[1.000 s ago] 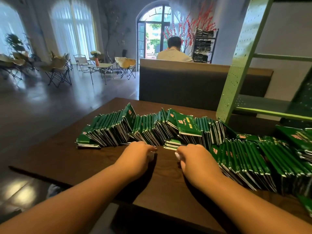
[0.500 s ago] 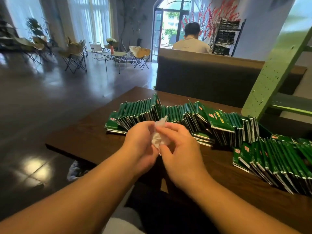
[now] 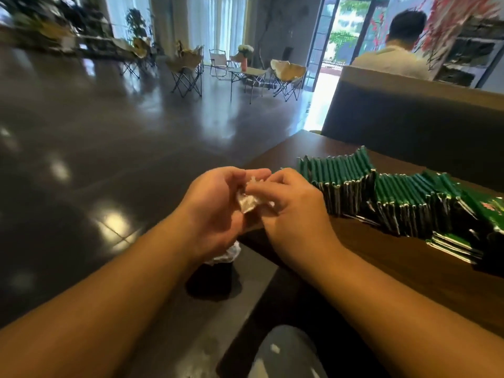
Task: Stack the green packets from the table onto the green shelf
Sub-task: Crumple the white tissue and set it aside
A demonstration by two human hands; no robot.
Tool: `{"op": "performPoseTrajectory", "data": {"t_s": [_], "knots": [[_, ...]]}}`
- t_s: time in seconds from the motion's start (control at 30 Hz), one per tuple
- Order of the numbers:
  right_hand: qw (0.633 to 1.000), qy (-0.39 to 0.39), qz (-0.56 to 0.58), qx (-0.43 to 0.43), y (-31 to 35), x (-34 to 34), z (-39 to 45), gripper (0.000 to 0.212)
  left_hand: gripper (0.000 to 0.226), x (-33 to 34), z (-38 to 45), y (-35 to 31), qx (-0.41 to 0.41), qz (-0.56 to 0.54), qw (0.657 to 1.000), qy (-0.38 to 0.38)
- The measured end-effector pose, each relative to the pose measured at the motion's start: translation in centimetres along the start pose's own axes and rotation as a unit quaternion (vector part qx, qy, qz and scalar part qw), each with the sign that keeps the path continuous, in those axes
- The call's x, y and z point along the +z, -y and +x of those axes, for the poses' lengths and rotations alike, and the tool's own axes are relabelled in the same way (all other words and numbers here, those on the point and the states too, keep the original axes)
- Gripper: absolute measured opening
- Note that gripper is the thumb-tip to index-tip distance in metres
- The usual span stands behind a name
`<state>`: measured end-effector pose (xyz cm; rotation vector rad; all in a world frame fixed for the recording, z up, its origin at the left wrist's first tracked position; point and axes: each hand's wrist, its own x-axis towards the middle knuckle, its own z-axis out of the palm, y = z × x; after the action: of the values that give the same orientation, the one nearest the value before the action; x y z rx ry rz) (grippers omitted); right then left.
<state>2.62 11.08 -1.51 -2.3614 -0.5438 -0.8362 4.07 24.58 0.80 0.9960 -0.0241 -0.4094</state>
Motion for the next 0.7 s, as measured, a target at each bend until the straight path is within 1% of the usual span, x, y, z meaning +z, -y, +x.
{"op": "performPoseTrajectory", "data": {"t_s": [0.07, 0.1, 0.13, 0.17, 0.23, 0.27, 0.3, 0.37, 0.4, 0.47, 0.53, 0.6, 0.67, 0.7], "knots": [[1.0, -0.019, -0.017, 0.007, 1.1, 1.9, 1.7, 0.033, 0.038, -2.2, -0.4, -0.6, 0.008, 0.026, 1.0, 0.007], [0.999, -0.014, -0.021, 0.028, 1.8, 2.8, 2.6, 0.032, 0.033, -3.6, -0.5, -0.8, 0.018, 0.018, 1.0, 0.008], [0.999, 0.0, -0.012, 0.048, 2.4, 3.8, 3.5, 0.03, 0.031, -4.9, -0.6, -1.1, 0.033, 0.014, 0.999, 0.011], [0.998, 0.02, 0.007, 0.057, 3.0, 5.3, 4.3, 0.027, 0.034, -6.6, -0.7, -1.5, 0.053, 0.014, 0.998, 0.01], [0.997, 0.038, 0.042, 0.057, 4.4, 7.9, 5.1, 0.02, 0.04, -9.6, -0.8, -2.2, 0.088, 0.046, 0.995, 0.012], [0.995, 0.041, 0.06, 0.063, 5.1, 9.3, 5.3, 0.018, 0.039, -10.9, -1.0, -2.6, 0.102, 0.068, 0.992, 0.007], [0.992, 0.048, 0.087, 0.072, 5.8, 11.1, 5.2, 0.018, 0.036, -12.6, -1.2, -3.0, 0.113, 0.085, 0.99, -0.019], [0.987, 0.068, 0.123, 0.078, 6.8, 13.8, 4.4, 0.024, 0.035, -14.9, -1.6, -3.2, 0.12, 0.088, 0.983, -0.106], [0.985, 0.085, 0.134, 0.073, 7.3, 15.6, 4.0, 0.03, 0.034, -16.4, -1.7, -3.2, 0.118, 0.084, 0.979, -0.143], [0.981, 0.107, 0.147, 0.069, 7.5, 18.3, 2.9, 0.041, 0.028, -18.5, -1.8, -2.6, 0.105, 0.095, 0.971, -0.194], [0.977, 0.121, 0.158, 0.075, 7.2, 21.3, 2.1, 0.042, 0.019, -21.3, -1.4, -1.6, 0.072, 0.104, 0.963, -0.238], [0.977, 0.129, 0.154, 0.07, 6.6, 23.4, 1.3, 0.029, 0.016, -23.6, -1.1, -0.3, 0.036, 0.106, 0.956, -0.271], [0.965, 0.157, 0.179, 0.114, 5.8, 25.4, 0.6, 0.014, 0.017, -25.8, -0.6, 1.3, 0.005, 0.109, 0.953, -0.281], [0.954, 0.178, 0.193, 0.144, 5.4, 26.1, 0.1, 0.011, 0.018, -26.4, -0.5, 2.2, -0.01, 0.104, 0.954, -0.281]]}}
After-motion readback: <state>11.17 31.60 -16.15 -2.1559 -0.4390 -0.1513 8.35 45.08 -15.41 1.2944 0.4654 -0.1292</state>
